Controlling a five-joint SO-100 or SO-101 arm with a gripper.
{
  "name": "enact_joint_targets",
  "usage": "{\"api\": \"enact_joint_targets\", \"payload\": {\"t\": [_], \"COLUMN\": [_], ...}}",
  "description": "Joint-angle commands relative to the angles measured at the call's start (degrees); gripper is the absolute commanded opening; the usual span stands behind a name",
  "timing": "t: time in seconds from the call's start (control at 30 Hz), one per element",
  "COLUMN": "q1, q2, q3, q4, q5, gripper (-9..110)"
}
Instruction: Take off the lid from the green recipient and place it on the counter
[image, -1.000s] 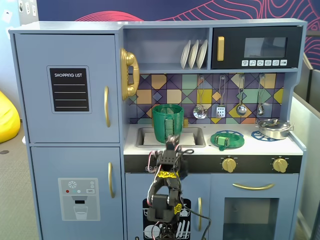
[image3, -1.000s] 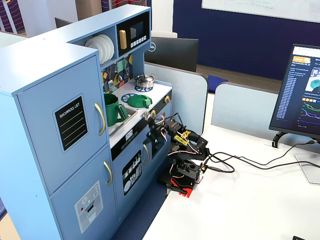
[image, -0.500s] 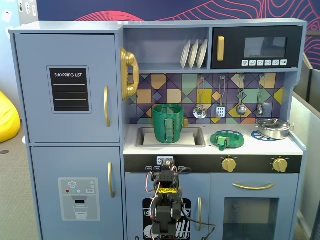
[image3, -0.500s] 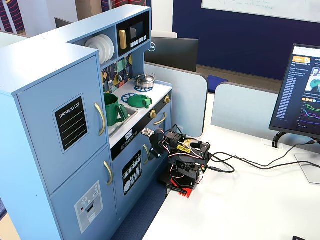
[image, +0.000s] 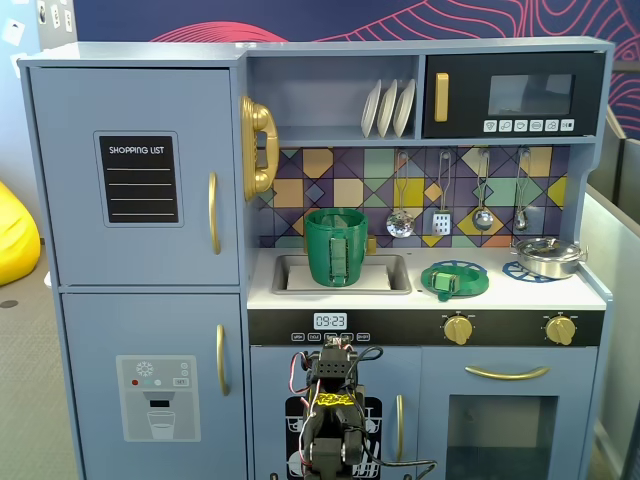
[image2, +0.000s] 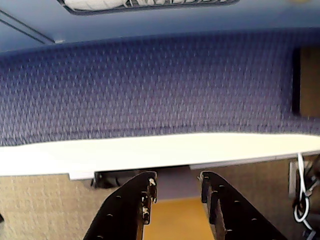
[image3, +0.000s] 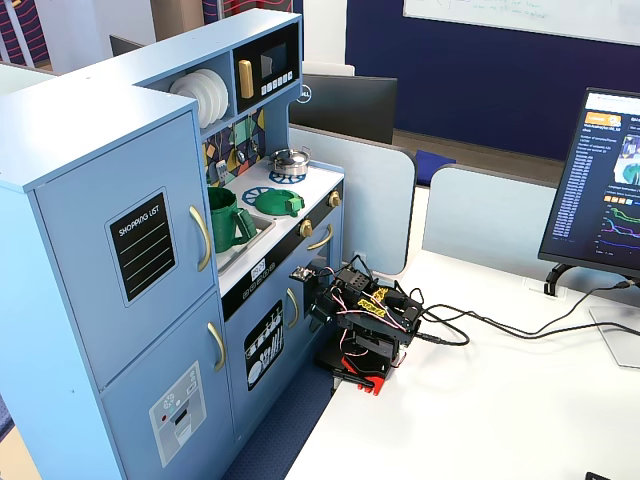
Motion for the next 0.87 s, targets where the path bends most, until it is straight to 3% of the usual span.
{"api": "enact_joint_targets", "payload": {"t": [0.0,0.1,0.83], "q1": [1.4,3.8,4.1], "q2": [-0.2,-0.2,-0.2], "q3": [-0.2,-0.2,-0.2], "q4": [9.7,10.0,10.0], "q5": [4.1,7.9,7.6], "gripper": [1,1,1]}}
